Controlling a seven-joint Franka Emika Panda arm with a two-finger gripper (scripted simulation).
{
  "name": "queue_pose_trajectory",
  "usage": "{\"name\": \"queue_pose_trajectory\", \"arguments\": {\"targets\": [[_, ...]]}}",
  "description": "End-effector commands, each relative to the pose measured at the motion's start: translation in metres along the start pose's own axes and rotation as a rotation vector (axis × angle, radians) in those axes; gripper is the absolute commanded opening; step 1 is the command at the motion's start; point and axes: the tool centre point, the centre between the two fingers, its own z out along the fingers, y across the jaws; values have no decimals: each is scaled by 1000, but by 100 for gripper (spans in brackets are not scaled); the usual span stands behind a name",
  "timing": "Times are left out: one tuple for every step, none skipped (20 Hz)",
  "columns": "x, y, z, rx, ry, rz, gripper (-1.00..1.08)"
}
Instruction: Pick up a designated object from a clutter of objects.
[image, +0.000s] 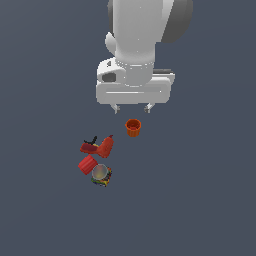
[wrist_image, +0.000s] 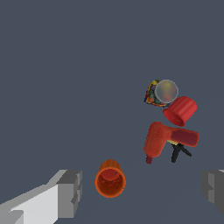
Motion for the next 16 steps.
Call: {"name": "queue_pose_trajectory", "arguments": {"targets": [[0,0,0,0,0,0,100],[0,0,0,0,0,1,100],[0,0,0,2,-2,4,100],[1,0,1,4,-4,8,100],[2,1,1,7,-7,14,100],[2,1,2,10,-10,21,100],[3,0,2,13,-13,28,100],[4,0,1,15,-15,33,100],[4,0,1,16,-17,36,100],[4,-1,0,16,-17,38,100],[4,-1,0,16,-17,38,100],[4,-1,0,16,-17,38,100],[4,-1,0,15,-17,37,100],[4,0,1,16,-16,35,100],[4,1,3,16,-16,33,100],[4,3,5,17,-16,31,100]]}}
